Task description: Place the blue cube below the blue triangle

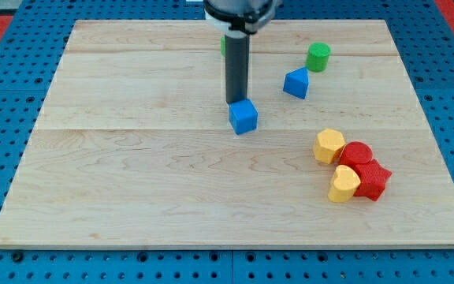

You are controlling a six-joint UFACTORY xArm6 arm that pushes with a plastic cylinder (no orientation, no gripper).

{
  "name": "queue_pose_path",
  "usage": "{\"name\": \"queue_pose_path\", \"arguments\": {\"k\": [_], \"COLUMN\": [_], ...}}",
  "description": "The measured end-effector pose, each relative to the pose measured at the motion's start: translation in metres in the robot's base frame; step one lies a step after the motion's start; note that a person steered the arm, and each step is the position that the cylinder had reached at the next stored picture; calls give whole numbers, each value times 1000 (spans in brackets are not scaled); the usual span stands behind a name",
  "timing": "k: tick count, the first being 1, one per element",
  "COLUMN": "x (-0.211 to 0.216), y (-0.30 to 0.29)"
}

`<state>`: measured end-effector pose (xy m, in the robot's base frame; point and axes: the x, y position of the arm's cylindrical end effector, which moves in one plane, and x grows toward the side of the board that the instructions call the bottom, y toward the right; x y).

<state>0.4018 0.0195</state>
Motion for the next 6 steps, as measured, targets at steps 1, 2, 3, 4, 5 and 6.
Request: {"name": "queue_pose_path", "arguments": {"k": [1, 2, 3, 4, 5, 6], "x": [7, 41, 10, 48, 96, 82], "y": [18, 52, -25, -38, 51, -28]}}
